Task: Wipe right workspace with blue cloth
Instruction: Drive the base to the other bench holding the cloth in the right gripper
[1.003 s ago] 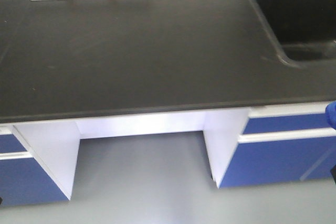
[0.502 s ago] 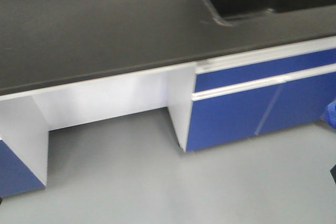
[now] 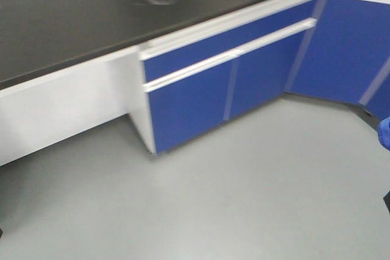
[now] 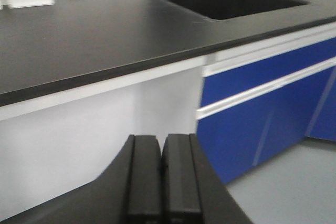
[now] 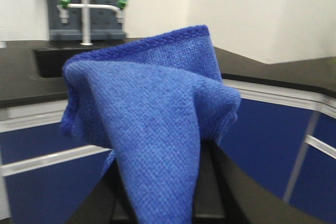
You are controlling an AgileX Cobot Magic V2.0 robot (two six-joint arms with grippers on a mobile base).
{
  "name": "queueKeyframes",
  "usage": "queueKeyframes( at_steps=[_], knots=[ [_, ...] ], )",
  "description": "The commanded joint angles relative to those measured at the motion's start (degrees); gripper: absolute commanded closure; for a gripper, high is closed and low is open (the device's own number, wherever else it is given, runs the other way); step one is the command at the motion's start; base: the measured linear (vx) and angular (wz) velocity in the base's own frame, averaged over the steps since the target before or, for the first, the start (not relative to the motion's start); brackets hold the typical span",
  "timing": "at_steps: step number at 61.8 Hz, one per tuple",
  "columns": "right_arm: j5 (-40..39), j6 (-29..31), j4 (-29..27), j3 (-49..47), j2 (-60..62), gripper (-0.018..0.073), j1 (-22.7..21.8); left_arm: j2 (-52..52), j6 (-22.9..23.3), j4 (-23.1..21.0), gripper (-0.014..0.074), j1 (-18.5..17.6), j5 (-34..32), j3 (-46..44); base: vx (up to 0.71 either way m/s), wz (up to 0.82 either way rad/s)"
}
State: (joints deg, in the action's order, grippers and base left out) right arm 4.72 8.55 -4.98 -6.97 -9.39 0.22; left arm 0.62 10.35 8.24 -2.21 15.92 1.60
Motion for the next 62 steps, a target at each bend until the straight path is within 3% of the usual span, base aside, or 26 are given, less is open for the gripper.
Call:
queueKeyframes(
  at_steps=[1, 35, 62],
  knots=[
    [-5.1, 0.2, 0.0, -1.5, -1.0, 0.0562, 0.0, 0.9, 0.5, 0.1, 0.0602, -0.4, -4.5, 1.7, -0.17, -0.68],
    [-5.1, 0.2, 0.0, -1.5, -1.0, 0.0562, 0.0, 0.9, 0.5, 0.1, 0.0602, -0.4, -4.5, 1.7, -0.14, -0.73],
    [-5.1, 0.2, 0.0, -1.5, -1.0, 0.0562, 0.0, 0.9, 0.5, 0.1, 0.0602, -0.4, -4.5, 1.7, -0.11, -0.49]
  ],
)
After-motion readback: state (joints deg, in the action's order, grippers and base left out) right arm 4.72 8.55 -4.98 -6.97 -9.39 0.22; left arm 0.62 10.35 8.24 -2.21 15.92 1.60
